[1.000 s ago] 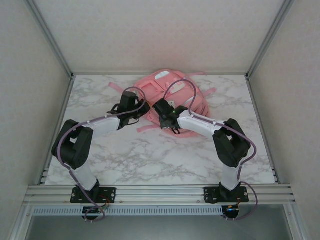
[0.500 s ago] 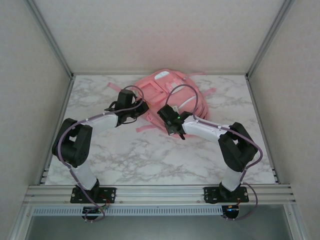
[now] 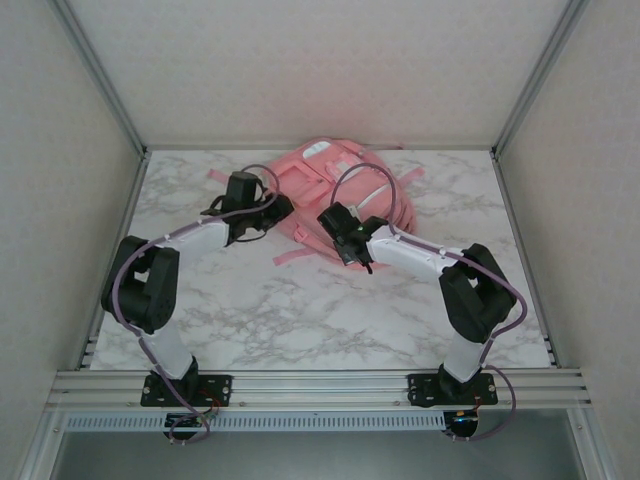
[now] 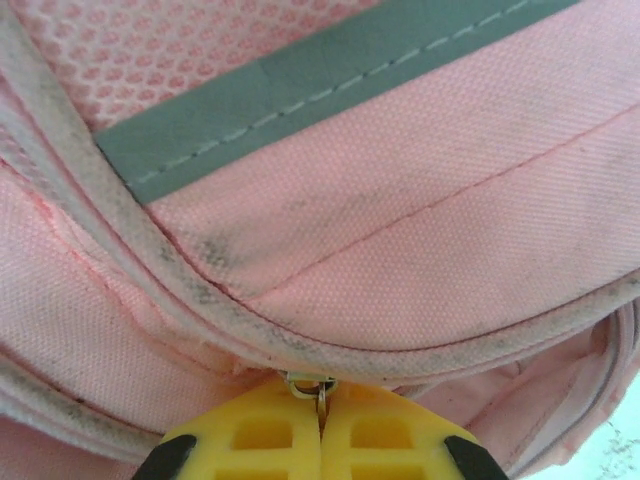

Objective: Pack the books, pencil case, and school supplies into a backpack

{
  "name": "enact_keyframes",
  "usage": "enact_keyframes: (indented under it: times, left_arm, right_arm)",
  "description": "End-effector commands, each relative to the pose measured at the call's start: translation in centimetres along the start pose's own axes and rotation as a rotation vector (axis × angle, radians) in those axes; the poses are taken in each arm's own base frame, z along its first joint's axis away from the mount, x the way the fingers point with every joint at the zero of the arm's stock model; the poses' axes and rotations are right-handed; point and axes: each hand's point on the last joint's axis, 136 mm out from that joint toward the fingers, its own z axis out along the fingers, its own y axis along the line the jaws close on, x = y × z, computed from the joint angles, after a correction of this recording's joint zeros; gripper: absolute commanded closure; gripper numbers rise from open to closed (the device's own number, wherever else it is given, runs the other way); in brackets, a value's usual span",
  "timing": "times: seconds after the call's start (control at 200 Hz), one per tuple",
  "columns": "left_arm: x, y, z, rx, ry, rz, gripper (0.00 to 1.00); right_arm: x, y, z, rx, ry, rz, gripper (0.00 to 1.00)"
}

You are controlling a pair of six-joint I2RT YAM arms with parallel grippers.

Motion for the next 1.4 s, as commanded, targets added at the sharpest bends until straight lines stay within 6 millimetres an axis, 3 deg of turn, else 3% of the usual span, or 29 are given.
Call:
enact_keyframes:
  times: [0.0, 0.115, 0.255, 0.43, 0.746, 0.786, 0.851, 0.946, 1.131, 1.201, 1.396]
  left_arm:
    - [-2.4, -1.6, -3.0, 0.029, -0.092, -0.069, 0.38]
    - [0.2, -3.6, -4.0, 0.066, -0.068, -0.100, 0.27]
    - [3.0, -5.4, -3.4, 0.131, -0.032, -0.169, 0.28]
    - [5.5, -6.6, -1.2, 0.140, 0.007, -0.206, 0.33]
    - [8.6, -7.1, 4.7, 0.138, 0.084, -0.267, 0.47]
    - [9.0, -6.9, 5.3, 0.129, 0.093, -0.266, 0.53]
    - [9.5, -6.6, 6.0, 0.119, 0.099, -0.262, 0.71]
    - [9.7, -5.6, 6.4, 0.094, 0.095, -0.260, 1.00]
    - [9.1, -4.0, 5.5, 0.059, 0.082, -0.246, 1.00]
    - [8.8, -3.4, 4.9, 0.051, 0.081, -0.247, 1.00]
    - [9.1, -2.8, 3.7, 0.052, 0.112, -0.243, 1.00]
  right_arm:
    - [-1.0, 0.9, -0.4, -0.029, -0.009, -0.017, 1.00]
    - [-1.6, 2.3, -0.6, -0.083, -0.024, -0.012, 1.00]
    - [-1.9, 3.5, -0.8, -0.124, -0.040, -0.001, 1.00]
    - [-1.6, 3.9, -0.9, -0.125, -0.047, 0.015, 1.00]
    - [-0.9, 4.0, -1.3, -0.165, -0.077, 0.047, 1.00]
    - [-0.9, 4.0, -1.3, -0.166, -0.081, 0.043, 1.00]
    - [-0.7, 3.8, -1.2, -0.160, -0.082, 0.034, 1.00]
    - [-0.5, 3.0, -1.0, -0.127, -0.087, 0.011, 1.00]
    - [0.5, -0.4, 0.3, -0.043, -0.085, -0.078, 1.00]
    - [0.7, -2.7, 1.5, -0.043, -0.059, -0.060, 1.00]
    - [0.1, -4.8, 3.1, -0.123, -0.111, -0.061, 1.00]
